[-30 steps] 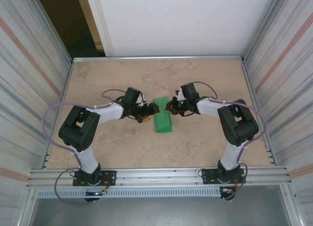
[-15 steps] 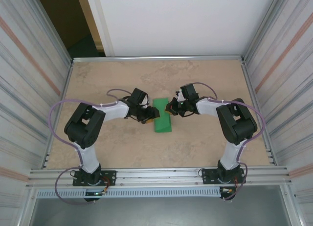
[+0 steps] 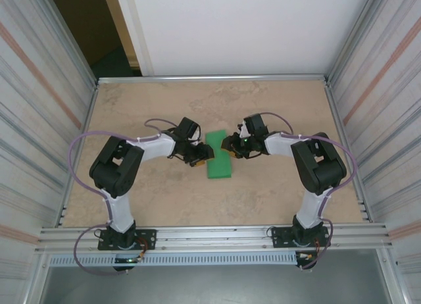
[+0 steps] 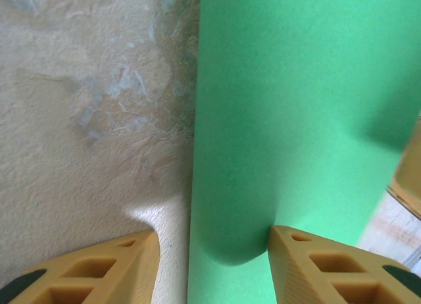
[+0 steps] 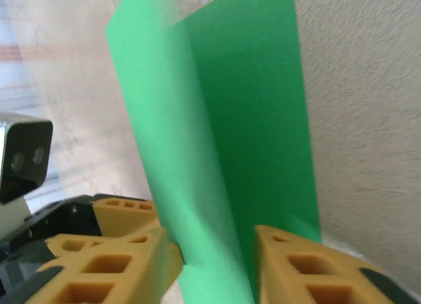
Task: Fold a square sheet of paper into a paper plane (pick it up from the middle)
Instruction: First fold in half a square sheet of paper at the center of the table.
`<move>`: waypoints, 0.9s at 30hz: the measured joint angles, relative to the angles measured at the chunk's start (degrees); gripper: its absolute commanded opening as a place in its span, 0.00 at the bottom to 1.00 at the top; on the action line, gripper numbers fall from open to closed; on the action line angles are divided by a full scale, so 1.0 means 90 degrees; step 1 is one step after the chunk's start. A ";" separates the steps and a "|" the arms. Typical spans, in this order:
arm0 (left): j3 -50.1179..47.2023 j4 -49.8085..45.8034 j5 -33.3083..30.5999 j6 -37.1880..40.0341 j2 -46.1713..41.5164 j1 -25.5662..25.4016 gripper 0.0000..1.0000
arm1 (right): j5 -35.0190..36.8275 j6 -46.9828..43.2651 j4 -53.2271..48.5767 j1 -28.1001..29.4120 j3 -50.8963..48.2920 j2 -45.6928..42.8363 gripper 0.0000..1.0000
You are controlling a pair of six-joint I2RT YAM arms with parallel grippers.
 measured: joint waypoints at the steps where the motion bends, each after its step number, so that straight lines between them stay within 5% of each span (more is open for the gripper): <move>1: 0.0019 -0.0027 -0.0017 0.0000 0.0012 -0.0005 0.47 | 0.0027 -0.0010 -0.0029 -0.0061 -0.0061 -0.0085 0.53; 13: 0.0355 -0.0512 -0.0109 0.0002 0.0240 -0.0010 0.44 | 0.0651 -0.0330 -0.0486 -0.0729 -0.0843 -0.2016 0.59; 27: 0.1025 -0.1409 -0.0180 0.0333 0.0712 -0.0063 0.44 | 0.0678 -0.0384 -0.0733 -0.0726 -0.1044 -0.2176 0.59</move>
